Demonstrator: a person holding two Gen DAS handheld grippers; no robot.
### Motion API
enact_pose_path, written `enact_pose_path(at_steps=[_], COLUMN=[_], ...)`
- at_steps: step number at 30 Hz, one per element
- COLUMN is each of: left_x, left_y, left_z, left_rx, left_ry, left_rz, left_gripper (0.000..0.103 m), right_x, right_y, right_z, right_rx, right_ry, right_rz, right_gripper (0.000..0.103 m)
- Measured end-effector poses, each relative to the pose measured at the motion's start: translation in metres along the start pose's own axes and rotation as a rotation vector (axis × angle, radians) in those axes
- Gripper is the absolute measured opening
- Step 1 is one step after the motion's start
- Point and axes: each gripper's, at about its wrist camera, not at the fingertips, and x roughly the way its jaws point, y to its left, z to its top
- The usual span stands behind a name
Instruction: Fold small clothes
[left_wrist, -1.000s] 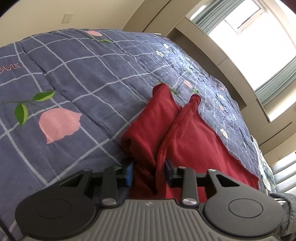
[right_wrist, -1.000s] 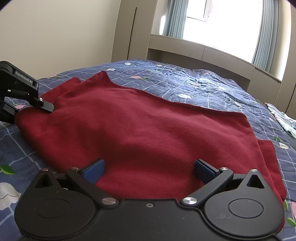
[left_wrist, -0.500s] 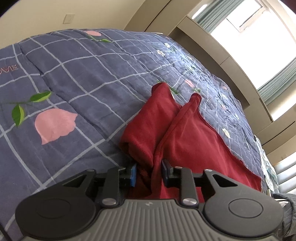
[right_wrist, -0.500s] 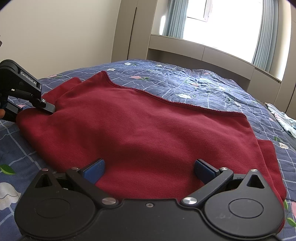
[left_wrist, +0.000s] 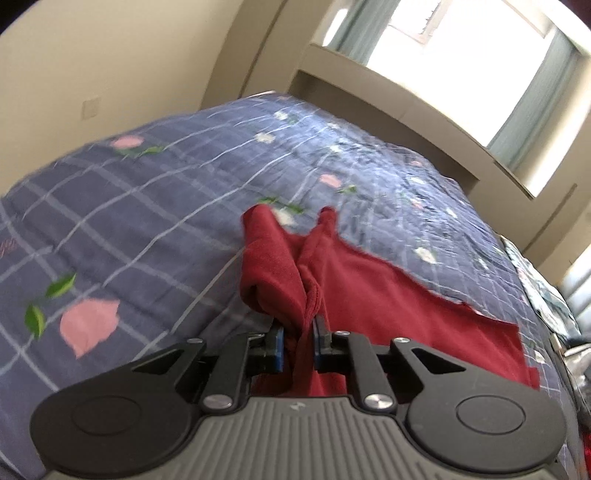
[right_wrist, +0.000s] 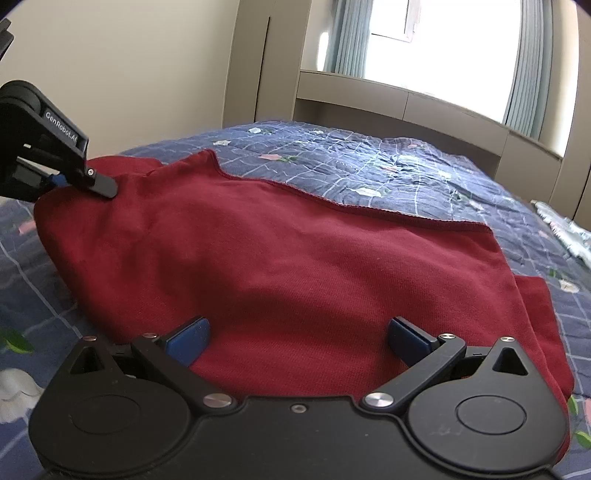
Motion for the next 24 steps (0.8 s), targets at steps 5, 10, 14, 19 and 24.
enact_pose_path(at_steps=[5, 10, 14, 19, 24], left_x=[-0.01, -0.019, -0.022, -0.016, 0.012], left_y=[-0.032, -0.097, -0.169, -0.257, -0.303], left_z=[0.018, 0.026, 0.013, -0.031, -0.095], left_rx=[0.067, 0.213, 0.344, 0.523, 0.65], left_ry=[-0.014, -0.045, -0.034, 0.042, 0.178], left_rz=[-0.066, -0.169, -0.291, -0.422, -0.413], left_gripper=[0.013, 0.012, 0.012, 0.012, 0.013], right_x=[-0.015, -0.048, -0.076, -0.108, -0.132], right_y=[-0.029, -0.063, -0.097, -0.146, -0.179], right_z=[0.009, 0.006, -0.009, -0.038, -0.07], right_rx=[0.065, -0.019, -0.044, 0.067, 0.213], right_ry=[-0.004, -0.039, -0.041, -0.01, 0.016], right_rz=[0.076, -0.014, -0.11, -0.195, -0.233], right_gripper=[0.102, 0.102, 0.103, 0.103, 0.103])
